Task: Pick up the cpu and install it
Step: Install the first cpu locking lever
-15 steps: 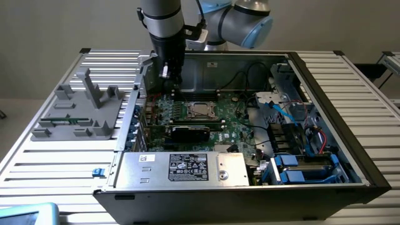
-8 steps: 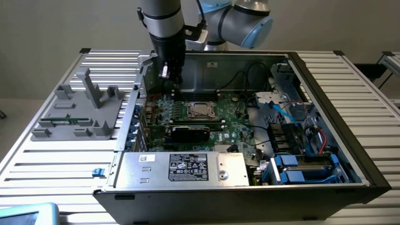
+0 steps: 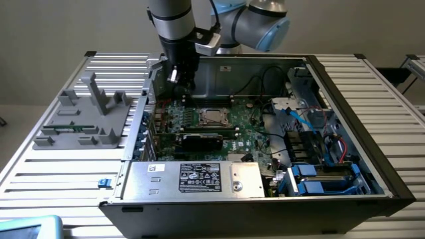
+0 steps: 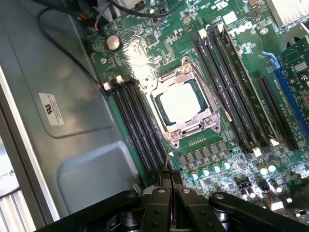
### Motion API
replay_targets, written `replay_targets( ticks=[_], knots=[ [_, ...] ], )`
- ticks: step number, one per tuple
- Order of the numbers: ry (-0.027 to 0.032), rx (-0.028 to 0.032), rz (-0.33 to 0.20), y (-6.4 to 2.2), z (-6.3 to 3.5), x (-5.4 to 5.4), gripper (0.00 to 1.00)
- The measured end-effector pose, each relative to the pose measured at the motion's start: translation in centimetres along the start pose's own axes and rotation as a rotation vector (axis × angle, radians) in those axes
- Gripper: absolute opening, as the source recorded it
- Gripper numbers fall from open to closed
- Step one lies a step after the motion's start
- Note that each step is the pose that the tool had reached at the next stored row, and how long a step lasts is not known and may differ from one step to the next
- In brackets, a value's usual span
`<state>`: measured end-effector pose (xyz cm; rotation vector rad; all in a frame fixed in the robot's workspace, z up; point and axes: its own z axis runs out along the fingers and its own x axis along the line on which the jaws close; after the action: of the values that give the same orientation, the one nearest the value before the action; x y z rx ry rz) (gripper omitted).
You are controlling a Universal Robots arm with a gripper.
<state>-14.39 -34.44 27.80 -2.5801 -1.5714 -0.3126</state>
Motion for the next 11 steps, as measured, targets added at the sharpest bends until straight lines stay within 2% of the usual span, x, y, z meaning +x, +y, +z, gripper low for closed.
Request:
replay_targets(
  ticks=[11],
  knots=[
    [-0.0033,-0.0409,0.174,0.00,0.02,-0.01,0.12]
  ],
)
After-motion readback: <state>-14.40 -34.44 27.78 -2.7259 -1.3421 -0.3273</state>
